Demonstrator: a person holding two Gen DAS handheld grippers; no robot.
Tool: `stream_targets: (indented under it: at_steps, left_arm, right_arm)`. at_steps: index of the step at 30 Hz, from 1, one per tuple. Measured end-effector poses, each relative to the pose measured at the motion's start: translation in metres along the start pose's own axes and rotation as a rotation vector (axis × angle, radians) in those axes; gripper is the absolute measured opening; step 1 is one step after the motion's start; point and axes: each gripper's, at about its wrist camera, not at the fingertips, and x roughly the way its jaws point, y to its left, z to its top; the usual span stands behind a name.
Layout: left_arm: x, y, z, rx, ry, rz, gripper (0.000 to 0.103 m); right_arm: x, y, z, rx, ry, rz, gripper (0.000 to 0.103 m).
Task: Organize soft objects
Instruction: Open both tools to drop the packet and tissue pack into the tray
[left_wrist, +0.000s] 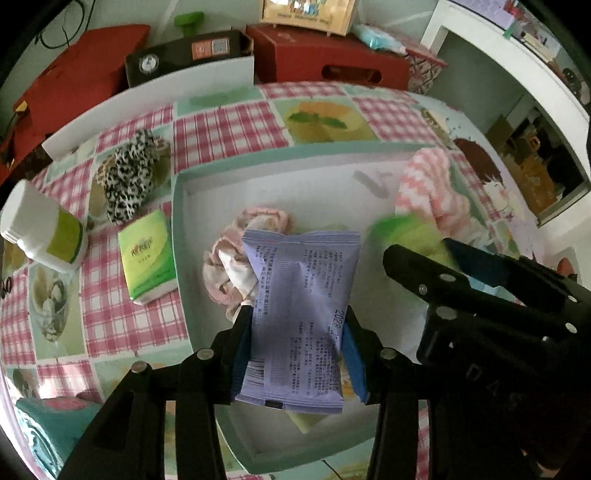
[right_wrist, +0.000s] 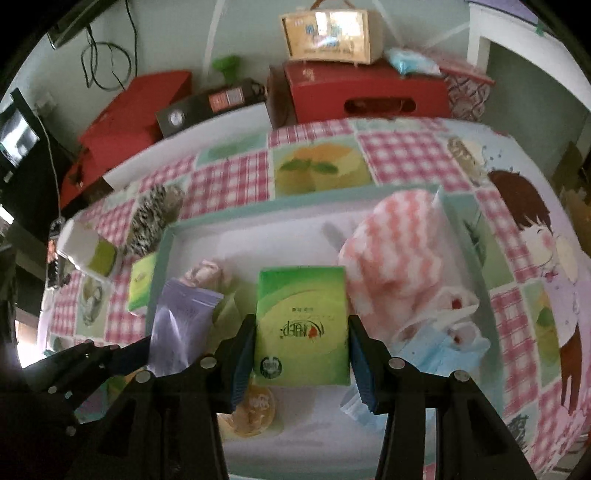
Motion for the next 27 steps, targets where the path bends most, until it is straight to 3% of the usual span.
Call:
stream_targets:
  at_steps: [2, 3, 10, 13, 22, 24, 25, 27]
  left_arm:
    - [0.002, 0.0, 0.0, -0.003, 0.007, -0.001, 0.058]
    - [0.001, 0.0, 0.0, -0.004, 0.007, -0.001, 0.058]
    - [-0.01, 0.003, -0.001, -0.017, 0.001, -0.002, 0.06]
    - [-0.016, 0.007, 0.0, -0.034, -0.011, 0.002, 0.073]
    - [-0.034, 0.032, 0.003, -0.112, -0.067, 0.009, 0.075]
    - [-0.035, 0.04, 0.003, -0.144, -0.078, 0.003, 0.088]
    - [-0.034, 0.046, 0.003, -0.171, -0.085, 0.001, 0.091]
    - [-0.032, 0.054, 0.002, -0.214, -0.094, 0.008, 0.096]
  right_arm:
    - [0.001, -0.001, 0.0, 0.007, 0.003, -0.007, 0.069]
    - [0.0, -0.001, 0.0, 0.01, 0.0, -0.011, 0.071]
    - [-0.007, -0.006, 0.003, 0.019, -0.012, -0.038, 0.073]
    - [-0.01, -0.009, 0.004, 0.028, -0.024, -0.049, 0.078]
    - [-0.011, -0.018, 0.006, 0.054, -0.036, -0.124, 0.089]
    - [-0.011, -0.018, 0.006, 0.047, -0.038, -0.134, 0.092]
    - [-0.011, -0.017, 0.006, 0.038, -0.039, -0.141, 0.1]
    - [-0.011, -0.016, 0.006, 0.031, -0.046, -0.161, 0.103]
